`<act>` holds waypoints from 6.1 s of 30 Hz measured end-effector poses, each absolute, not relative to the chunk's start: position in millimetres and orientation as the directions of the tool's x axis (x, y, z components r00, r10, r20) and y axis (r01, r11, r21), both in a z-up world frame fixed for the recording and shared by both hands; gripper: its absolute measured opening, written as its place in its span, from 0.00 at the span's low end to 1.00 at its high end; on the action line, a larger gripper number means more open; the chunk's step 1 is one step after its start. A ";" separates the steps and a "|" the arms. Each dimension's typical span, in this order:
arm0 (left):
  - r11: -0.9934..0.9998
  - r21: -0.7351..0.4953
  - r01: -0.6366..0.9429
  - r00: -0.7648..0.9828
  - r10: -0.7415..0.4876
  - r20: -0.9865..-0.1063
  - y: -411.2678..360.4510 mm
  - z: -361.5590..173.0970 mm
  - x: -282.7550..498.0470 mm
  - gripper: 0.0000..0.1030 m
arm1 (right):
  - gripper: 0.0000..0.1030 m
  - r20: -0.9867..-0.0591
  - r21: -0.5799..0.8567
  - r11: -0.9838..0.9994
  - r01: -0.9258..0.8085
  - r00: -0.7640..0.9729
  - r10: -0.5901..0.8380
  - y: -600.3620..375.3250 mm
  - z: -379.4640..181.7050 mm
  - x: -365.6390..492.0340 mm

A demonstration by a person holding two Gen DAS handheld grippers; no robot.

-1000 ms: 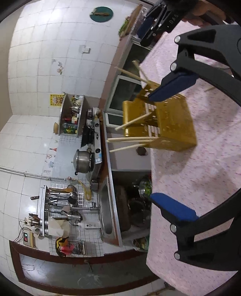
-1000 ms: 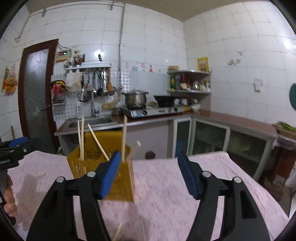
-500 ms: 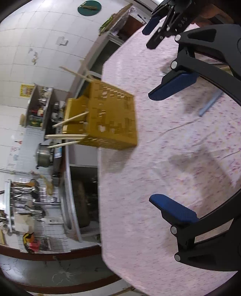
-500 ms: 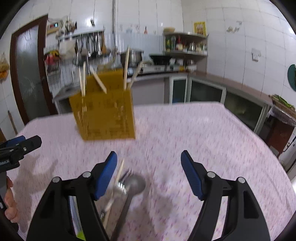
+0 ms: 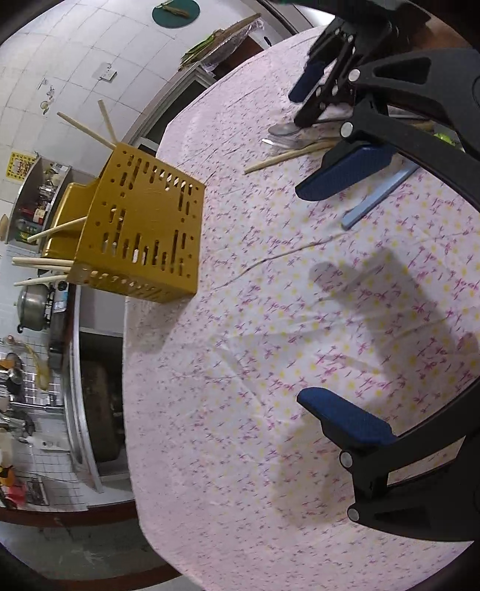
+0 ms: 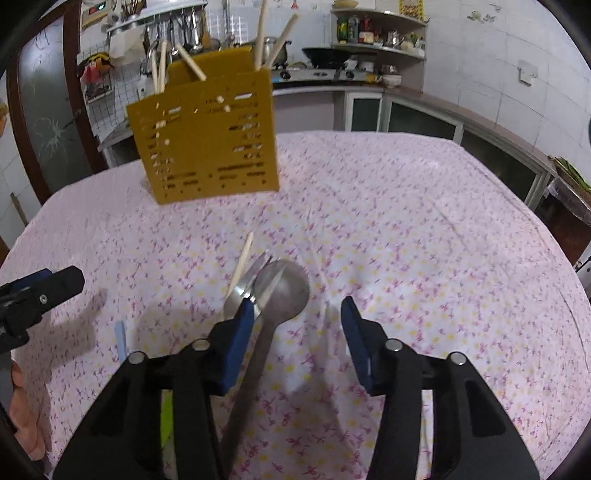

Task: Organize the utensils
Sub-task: 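Move both open tools down toward the knife and the spoon, then close the left tool on the blue-handled knife while the right tool grasps the metal spoon, then lift the knife and the spoon off the cloth with both tools, then carry the knife and the spoon above the yellow holder with both tools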

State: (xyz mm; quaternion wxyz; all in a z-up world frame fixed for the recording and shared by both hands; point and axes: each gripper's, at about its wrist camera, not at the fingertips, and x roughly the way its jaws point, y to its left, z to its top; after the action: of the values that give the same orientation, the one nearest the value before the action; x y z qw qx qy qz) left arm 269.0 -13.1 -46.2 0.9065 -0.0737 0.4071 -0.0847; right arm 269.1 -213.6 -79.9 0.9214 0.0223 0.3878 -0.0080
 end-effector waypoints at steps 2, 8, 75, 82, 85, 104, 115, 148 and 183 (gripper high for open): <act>0.973 -0.210 0.100 0.642 -0.224 -0.733 -18.0 -45.8 267.0 0.95 | 0.43 -0.731 0.010 1.000 0.029 0.682 -0.012 -209.1 -82.9 274.4; 0.980 -0.167 0.109 0.623 -0.198 -0.756 -38.0 -46.3 262.8 0.94 | 0.32 -0.768 0.032 0.999 0.035 0.641 0.002 -214.5 -87.9 288.0; 0.961 -0.002 0.277 0.564 -0.164 -0.809 -94.6 -38.2 322.4 0.07 | 0.04 -0.731 0.213 0.976 0.041 0.670 0.132 -275.1 -91.2 275.6; 0.963 -0.013 0.268 0.519 -0.155 -0.840 -93.4 -59.4 326.7 0.07 | 0.04 -0.735 0.211 0.977 0.043 0.666 0.130 -274.9 -92.3 276.3; 0.964 -0.018 0.267 0.518 -0.159 -0.840 -92.7 -61.9 324.3 0.07 | 0.04 -0.731 0.211 0.977 0.043 0.670 0.128 -274.0 -91.6 275.6; 0.971 -0.064 0.230 0.444 -0.163 -0.881 -84.5 -65.1 309.4 0.10 | 0.04 -0.730 0.210 0.977 0.044 0.671 0.127 -274.8 -92.5 275.7; 0.970 -0.008 0.244 0.478 -0.128 -0.869 -99.1 -67.1 305.4 0.09 | 0.04 -0.724 0.196 0.980 0.037 0.679 0.119 -273.0 -90.6 272.2; 0.957 0.077 0.279 0.851 -0.209 -0.482 -71.5 70.8 270.9 0.06 | 0.04 -0.502 0.245 0.964 -0.105 0.837 0.219 -280.2 -2.9 279.0; 0.958 0.023 0.287 0.865 -0.249 -0.435 -57.0 106.5 276.6 0.06 | 0.04 -0.397 0.150 0.977 -0.154 0.895 0.202 -256.8 41.9 291.8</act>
State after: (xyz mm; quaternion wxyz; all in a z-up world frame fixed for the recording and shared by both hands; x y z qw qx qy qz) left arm 276.6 -57.0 106.6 0.9647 0.0437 0.2193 -0.1389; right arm 291.8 -256.8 41.9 0.9717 0.0573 0.2099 0.0916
